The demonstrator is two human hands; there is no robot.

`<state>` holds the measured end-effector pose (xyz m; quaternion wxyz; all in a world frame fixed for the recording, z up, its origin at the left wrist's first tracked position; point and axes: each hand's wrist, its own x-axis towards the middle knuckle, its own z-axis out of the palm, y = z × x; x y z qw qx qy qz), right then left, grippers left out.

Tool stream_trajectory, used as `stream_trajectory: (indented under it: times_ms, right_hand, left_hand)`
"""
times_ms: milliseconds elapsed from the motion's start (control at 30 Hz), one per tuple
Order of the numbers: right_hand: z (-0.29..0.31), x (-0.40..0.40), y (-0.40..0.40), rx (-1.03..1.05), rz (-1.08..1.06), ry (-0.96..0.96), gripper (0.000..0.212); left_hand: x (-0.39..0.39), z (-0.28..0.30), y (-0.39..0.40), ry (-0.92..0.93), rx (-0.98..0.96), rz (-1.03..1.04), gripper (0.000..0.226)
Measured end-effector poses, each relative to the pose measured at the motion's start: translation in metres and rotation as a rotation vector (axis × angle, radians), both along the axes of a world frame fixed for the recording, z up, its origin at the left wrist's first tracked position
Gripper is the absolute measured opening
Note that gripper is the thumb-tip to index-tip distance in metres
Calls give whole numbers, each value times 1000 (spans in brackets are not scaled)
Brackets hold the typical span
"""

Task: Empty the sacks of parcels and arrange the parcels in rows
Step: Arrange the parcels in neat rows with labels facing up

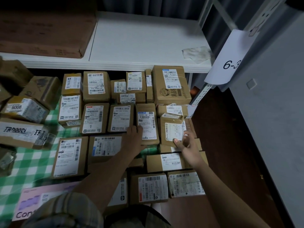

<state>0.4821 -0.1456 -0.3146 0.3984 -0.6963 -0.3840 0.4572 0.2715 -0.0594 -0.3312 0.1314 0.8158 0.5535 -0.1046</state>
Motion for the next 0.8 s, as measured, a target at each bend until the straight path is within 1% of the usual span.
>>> stream_trajectory:
  times_ms: [67, 267, 433, 500, 567, 633, 700, 800]
  right_hand:
    - [2, 0, 1, 2, -1, -8, 35]
    - [4, 0, 1, -4, 11, -22, 33]
    - [2, 3, 2, 5, 0, -8, 31]
    - [0, 5, 2, 14, -24, -8, 29]
    - [-1, 6, -1, 19, -44, -4, 28]
    - [-2, 8, -3, 26, -71, 0, 28]
    - [0, 7, -6, 24, -74, -13, 30]
    - [1, 5, -9, 33, -71, -36, 31]
  left_hand:
    - [3, 0, 0, 17, 15, -5, 86]
    - [6, 0, 0, 8, 20, -3, 86]
    - [5, 10, -4, -50, -25, 51, 99]
    - [6, 17, -10, -77, 7, 4, 93]
    - [9, 23, -19, -134, 49, -93, 75]
    - [14, 25, -31, -186, 15, -210, 61]
    - [22, 21, -46, -188, -68, -287, 65]
    - [32, 11, -63, -91, -176, -271, 79]
